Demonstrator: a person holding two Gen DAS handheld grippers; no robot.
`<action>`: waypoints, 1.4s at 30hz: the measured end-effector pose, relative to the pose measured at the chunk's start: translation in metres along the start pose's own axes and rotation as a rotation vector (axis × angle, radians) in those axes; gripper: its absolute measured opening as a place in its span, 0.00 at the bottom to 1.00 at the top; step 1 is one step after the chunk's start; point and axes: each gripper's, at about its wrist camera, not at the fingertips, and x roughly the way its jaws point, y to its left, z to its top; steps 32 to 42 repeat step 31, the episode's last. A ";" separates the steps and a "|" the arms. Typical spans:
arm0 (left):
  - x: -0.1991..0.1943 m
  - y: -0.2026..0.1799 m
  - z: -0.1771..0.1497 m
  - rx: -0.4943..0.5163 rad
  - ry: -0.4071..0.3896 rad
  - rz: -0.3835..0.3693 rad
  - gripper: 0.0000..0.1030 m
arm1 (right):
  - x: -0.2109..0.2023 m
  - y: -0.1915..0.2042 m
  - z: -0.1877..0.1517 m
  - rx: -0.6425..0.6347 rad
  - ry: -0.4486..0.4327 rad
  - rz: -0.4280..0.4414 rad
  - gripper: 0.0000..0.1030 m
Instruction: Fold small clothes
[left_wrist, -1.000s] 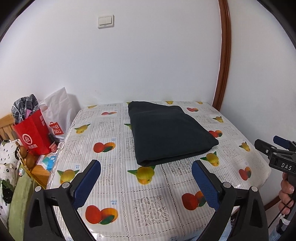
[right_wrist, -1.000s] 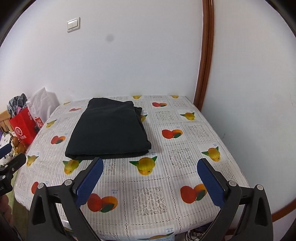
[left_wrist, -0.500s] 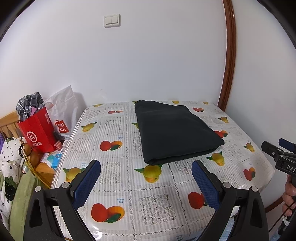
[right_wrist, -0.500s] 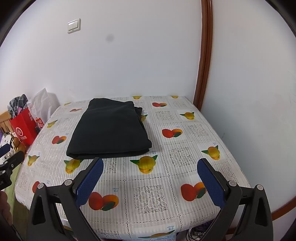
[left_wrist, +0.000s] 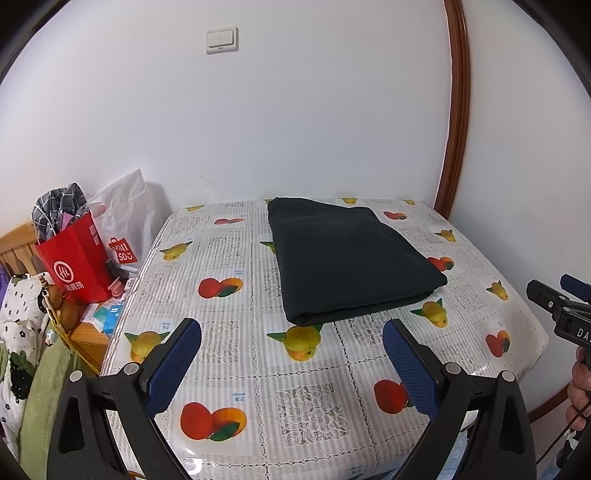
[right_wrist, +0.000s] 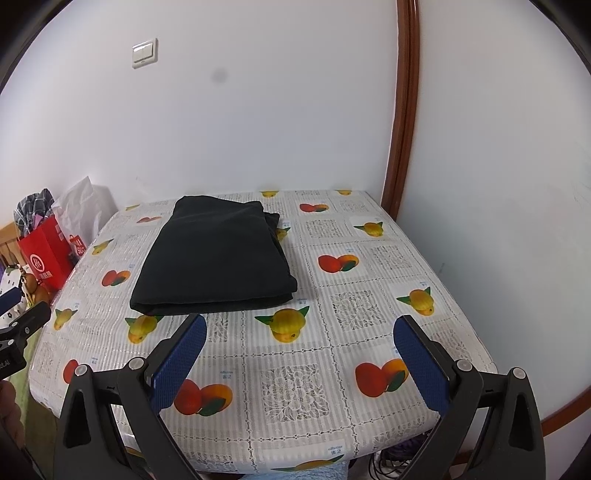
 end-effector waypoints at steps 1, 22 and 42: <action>0.000 0.000 0.000 -0.002 0.000 0.001 0.96 | 0.000 0.000 0.000 -0.001 0.000 -0.002 0.97; -0.004 0.009 0.004 -0.005 -0.002 -0.003 0.96 | -0.004 0.000 0.002 -0.005 -0.007 -0.006 0.97; -0.006 0.011 0.006 -0.012 0.002 -0.009 0.96 | -0.005 -0.001 0.003 -0.003 -0.005 -0.003 0.97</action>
